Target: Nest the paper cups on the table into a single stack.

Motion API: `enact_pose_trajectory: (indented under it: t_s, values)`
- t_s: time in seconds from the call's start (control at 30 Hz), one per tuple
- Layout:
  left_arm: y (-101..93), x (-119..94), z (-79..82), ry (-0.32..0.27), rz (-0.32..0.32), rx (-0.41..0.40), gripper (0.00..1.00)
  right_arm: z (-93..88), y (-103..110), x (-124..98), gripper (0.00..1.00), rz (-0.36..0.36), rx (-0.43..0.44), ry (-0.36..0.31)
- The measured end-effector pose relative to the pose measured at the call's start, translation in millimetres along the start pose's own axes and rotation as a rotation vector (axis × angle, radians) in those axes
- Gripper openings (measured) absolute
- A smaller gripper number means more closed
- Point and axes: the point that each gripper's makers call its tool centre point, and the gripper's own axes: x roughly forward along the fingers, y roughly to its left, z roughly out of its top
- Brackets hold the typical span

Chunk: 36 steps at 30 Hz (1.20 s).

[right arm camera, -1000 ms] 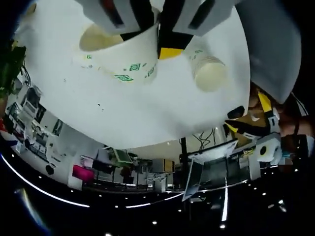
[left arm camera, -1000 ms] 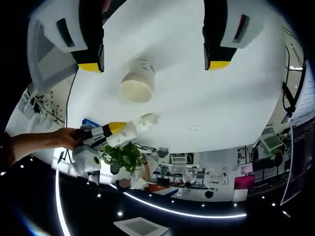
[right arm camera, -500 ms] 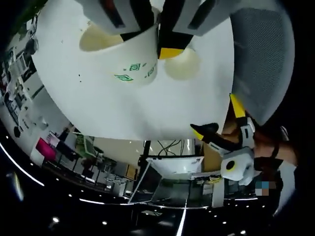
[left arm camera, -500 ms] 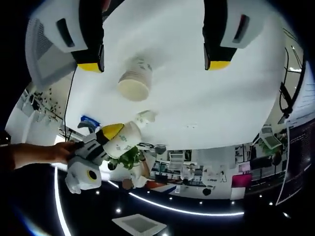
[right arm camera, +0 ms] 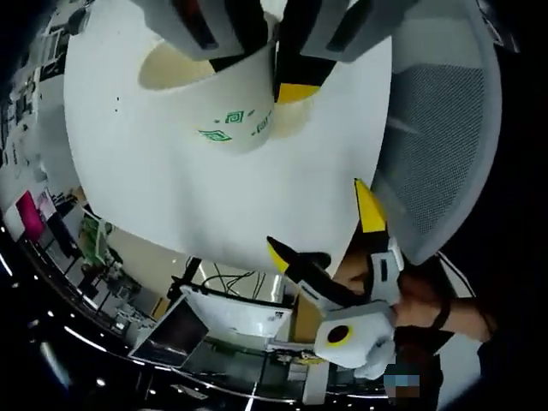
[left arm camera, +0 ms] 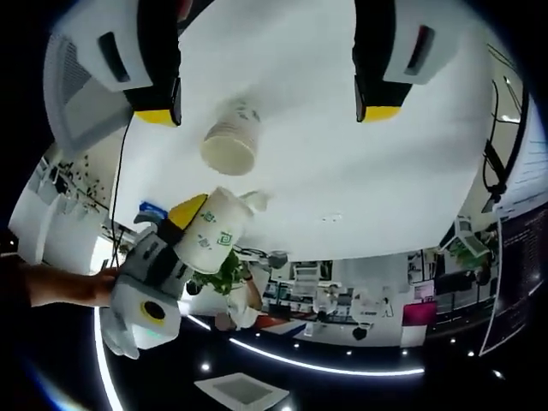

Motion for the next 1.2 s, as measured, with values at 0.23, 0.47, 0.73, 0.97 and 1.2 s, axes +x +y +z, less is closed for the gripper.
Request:
enact_pose_trajectory:
  t_s: [0.23,0.47,0.73,0.97,1.2]
  values:
    - [0.8,-2.5,1.3,-0.003,0.009,-0.005,0.81,-1.9,10.3,9.3,0.0,0.049,-0.061,0.06]
    - [1.7,-2.8,1.4,0.004,0.01,-0.005,0.81,-7.3,13.4,18.3,0.0,0.083,-0.079,0.114]
    - [3.5,-2.2,2.5,-0.006,0.007,-0.012,0.81,-14.0,14.6,20.9,0.0,0.115,-0.104,0.17]
    - [3.4,-1.3,3.8,-0.005,0.001,-0.011,0.81,-18.5,16.1,23.5,0.0,0.133,-0.117,0.207]
    - [7.5,-0.6,1.1,0.0,0.001,-0.008,0.81,-23.0,19.3,28.6,0.0,0.162,-0.147,0.269]
